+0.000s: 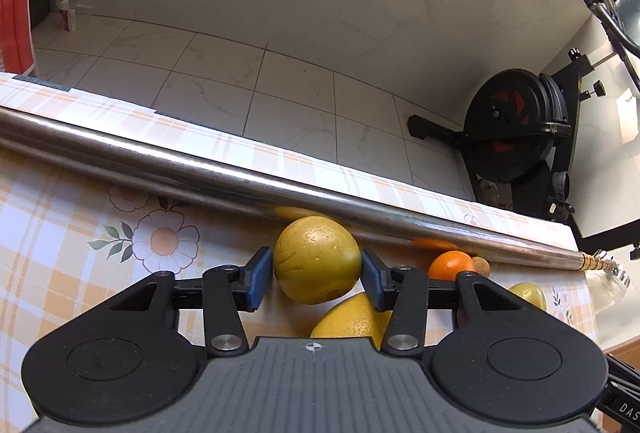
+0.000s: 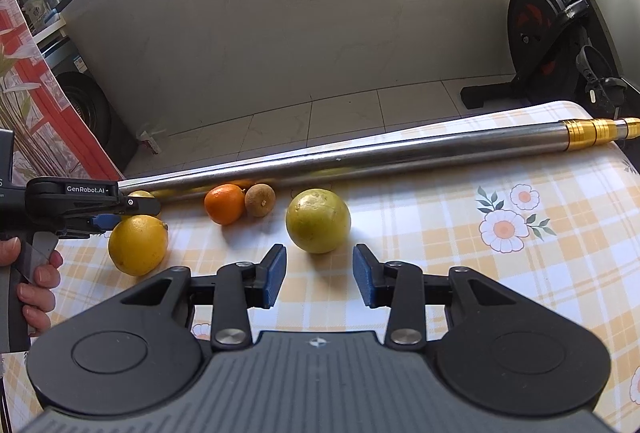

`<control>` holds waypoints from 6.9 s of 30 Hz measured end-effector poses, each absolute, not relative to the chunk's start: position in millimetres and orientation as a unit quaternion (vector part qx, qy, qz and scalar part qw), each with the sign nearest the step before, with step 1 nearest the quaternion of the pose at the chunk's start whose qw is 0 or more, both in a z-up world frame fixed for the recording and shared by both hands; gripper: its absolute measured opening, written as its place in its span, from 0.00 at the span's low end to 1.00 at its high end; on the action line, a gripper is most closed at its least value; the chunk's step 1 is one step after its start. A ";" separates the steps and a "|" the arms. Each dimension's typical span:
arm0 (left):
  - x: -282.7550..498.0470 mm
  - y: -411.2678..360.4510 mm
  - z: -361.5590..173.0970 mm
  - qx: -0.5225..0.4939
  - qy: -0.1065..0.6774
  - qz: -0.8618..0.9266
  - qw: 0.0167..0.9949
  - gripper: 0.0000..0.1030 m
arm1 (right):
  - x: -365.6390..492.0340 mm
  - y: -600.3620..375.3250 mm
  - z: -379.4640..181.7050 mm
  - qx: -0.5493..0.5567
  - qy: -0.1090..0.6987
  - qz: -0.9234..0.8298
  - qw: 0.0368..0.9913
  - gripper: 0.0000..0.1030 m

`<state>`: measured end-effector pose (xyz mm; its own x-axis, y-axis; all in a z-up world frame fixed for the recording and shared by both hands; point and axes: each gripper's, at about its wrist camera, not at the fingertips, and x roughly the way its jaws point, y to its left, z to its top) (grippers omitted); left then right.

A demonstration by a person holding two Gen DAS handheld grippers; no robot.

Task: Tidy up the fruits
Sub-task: 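Close the right tool on the green-yellow grapefruit while the left tool closes on the yellow grapefruit, then lift both grapefruits and carry them toward the plate with both tools, then lower the yellow grapefruit with the left tool while the right tool lowers the green-yellow grapefruit into the plate, then open both tools to release the grapefruits into the plate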

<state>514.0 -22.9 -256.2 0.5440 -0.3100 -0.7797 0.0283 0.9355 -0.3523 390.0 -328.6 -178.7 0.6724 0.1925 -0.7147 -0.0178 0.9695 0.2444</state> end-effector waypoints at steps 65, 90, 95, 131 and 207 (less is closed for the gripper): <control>276.9 47.6 -119.2 -0.064 0.364 -0.159 0.916 0.47 | 248.2 -256.7 -119.1 0.132 0.383 0.076 0.911 0.49; 247.4 47.9 -136.1 -0.060 0.383 -0.171 0.906 0.48 | 215.6 -255.1 -133.0 0.136 0.403 0.076 0.902 0.49; 243.6 44.5 -143.2 -0.054 0.392 -0.178 0.901 0.47 | 212.0 -252.4 -137.9 0.131 0.411 0.081 0.899 0.49; 266.1 -9.2 -235.5 -0.006 0.494 -0.198 0.847 0.48 | 216.9 -229.8 -170.2 0.103 0.451 0.107 0.880 0.48; 256.0 21.3 -183.4 -0.030 0.433 -0.164 0.886 0.48 | 230.4 -237.9 -144.8 0.084 0.418 0.107 0.898 0.50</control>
